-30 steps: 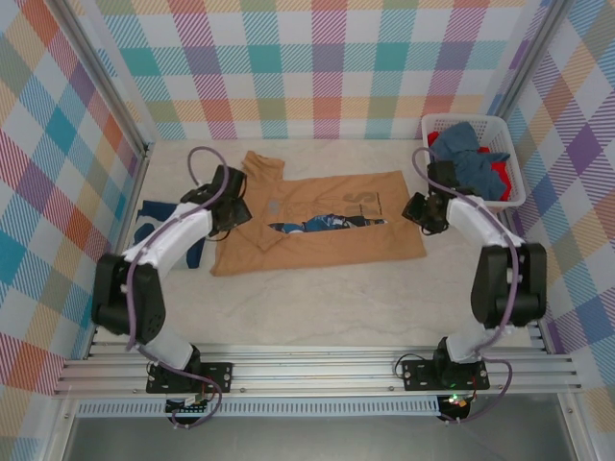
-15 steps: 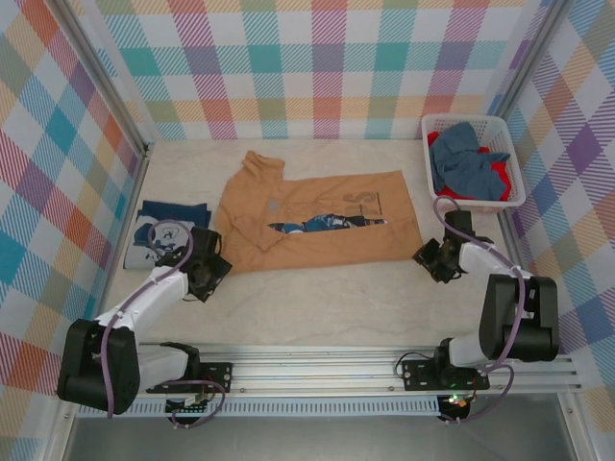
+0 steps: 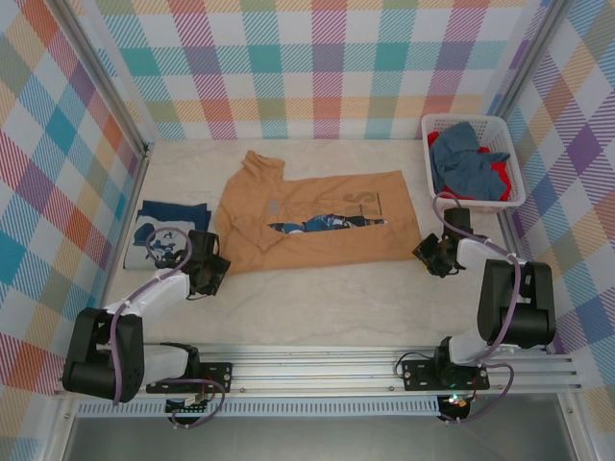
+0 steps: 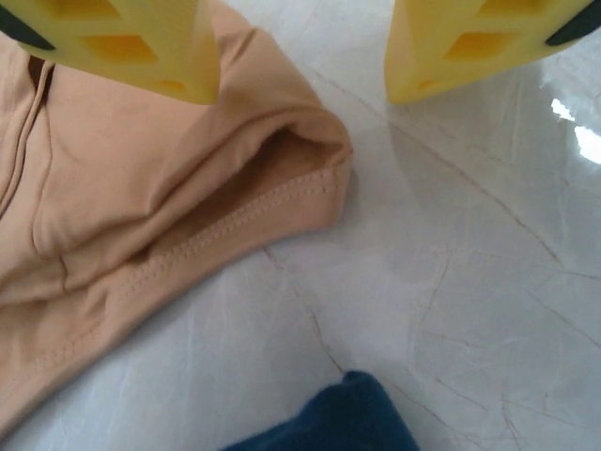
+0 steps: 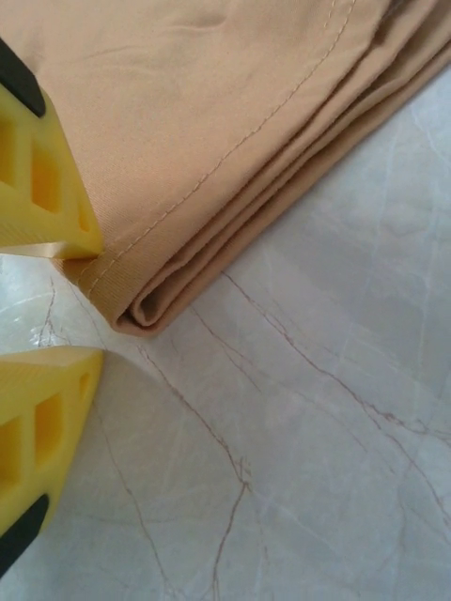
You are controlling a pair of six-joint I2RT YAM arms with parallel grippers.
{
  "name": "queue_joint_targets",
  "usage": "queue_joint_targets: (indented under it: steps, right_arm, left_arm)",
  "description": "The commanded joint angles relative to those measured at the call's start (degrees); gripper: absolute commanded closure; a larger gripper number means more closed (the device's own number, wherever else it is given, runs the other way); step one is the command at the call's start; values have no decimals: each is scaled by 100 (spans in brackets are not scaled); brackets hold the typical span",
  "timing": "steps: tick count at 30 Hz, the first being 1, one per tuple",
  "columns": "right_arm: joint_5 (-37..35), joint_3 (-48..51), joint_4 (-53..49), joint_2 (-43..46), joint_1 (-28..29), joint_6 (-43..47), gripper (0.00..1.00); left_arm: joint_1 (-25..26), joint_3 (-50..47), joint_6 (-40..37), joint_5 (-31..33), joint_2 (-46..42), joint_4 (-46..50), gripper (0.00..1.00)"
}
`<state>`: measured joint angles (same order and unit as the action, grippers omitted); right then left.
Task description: Fold and stack the t-shirts
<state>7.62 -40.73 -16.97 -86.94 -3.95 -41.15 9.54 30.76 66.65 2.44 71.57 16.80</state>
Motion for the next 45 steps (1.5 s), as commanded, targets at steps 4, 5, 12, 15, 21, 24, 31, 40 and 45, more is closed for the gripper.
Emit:
queue_joint_targets:
  steps: [4, 5, 12, 15, 21, 24, 31, 40, 45]
  right_arm:
    - [-83, -163, 202, -316, -28, 75, 81]
    - [-94, -188, 210, -361, -29, 97, 84]
    - [-206, -109, 395, -334, -33, 19, 100]
    - [-277, -46, 344, -77, -28, 44, 100]
    - [-454, 239, -226, 675, -32, -159, 100]
    - [-453, 553, -444, 1034, -25, -443, 100]
    - [-842, 1083, -1552, 2621, 110, -1209, 100]
    - [-1114, 1324, -3387, 4569, 221, -1669, 100]
    - [-1029, 1235, -4143, 5271, 228, -1826, 100]
  left_arm:
    - [-119, 14, -119, 193, 285, -283, 76]
    - [-119, 34, -152, 287, 275, -227, 81]
    - [-113, 26, -446, 574, 86, -41, 100]
    - [-113, 40, -678, 704, -98, 210, 100]
    - [-112, -41, -1003, 707, -505, 615, 100]
    - [-102, -150, -1049, 618, -738, 813, 100]
    - [60, 22, -1309, 814, -1003, 1791, 100]
    - [252, -102, -674, 1283, -2677, 3058, 100]
    - [254, -154, -545, 1287, -3548, 3456, 100]
